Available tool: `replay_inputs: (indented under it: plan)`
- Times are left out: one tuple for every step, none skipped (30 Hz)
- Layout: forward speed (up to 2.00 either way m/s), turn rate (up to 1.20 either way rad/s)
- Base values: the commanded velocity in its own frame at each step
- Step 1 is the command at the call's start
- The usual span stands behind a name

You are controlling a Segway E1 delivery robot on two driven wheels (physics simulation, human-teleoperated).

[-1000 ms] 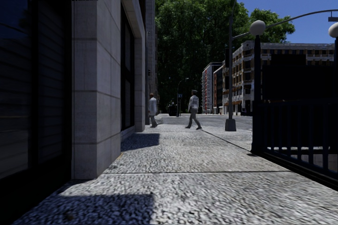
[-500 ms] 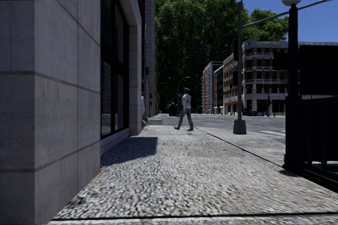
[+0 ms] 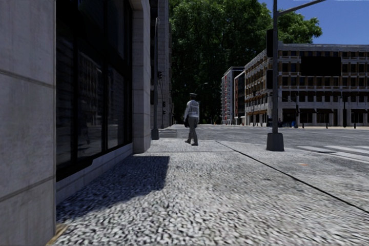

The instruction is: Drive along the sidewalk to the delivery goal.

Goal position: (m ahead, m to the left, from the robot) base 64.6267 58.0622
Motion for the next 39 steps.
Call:
replay_inputs:
  plan:
    - [2.00,0.00]
    - [2.00,0.00]
    - [2.00,0.00]
    - [2.00,0.00]
    - [2.00,0.00]
    - [2.00,0.00]
    - [2.00,0.00]
    - [2.00,0.00]
    - [2.00,0.00]
    - [2.00,0.00]
    - [2.00,0.00]
    - [2.00,0.00]
    - [2.00,0.00]
    - [2.00,0.00]
    - [2.00,0.00]
    - [2.00,0.00]
    - [2.00,0.00]
    - [2.00,0.00]
    - [2.00,0.00]
    - [2.00,0.00]
    - [2.00,0.00]
    - [2.00,0.00]
    - [2.00,0.00]
    - [2.00,0.00]
    - [2.00,0.00]
    - [2.00,0.00]
    - [2.00,0.00]
    - [2.00,0.00]
    - [2.00,0.00]
    - [2.00,0.00]
    - [2.00,0.00]
    - [2.00,0.00]
    - [2.00,0.00]
    - [2.00,0.00]
    - [2.00,0.00]
    - [2.00,0.00]
    - [2.00,0.00]
    - [2.00,0.00]
    - [2.00,0.00]
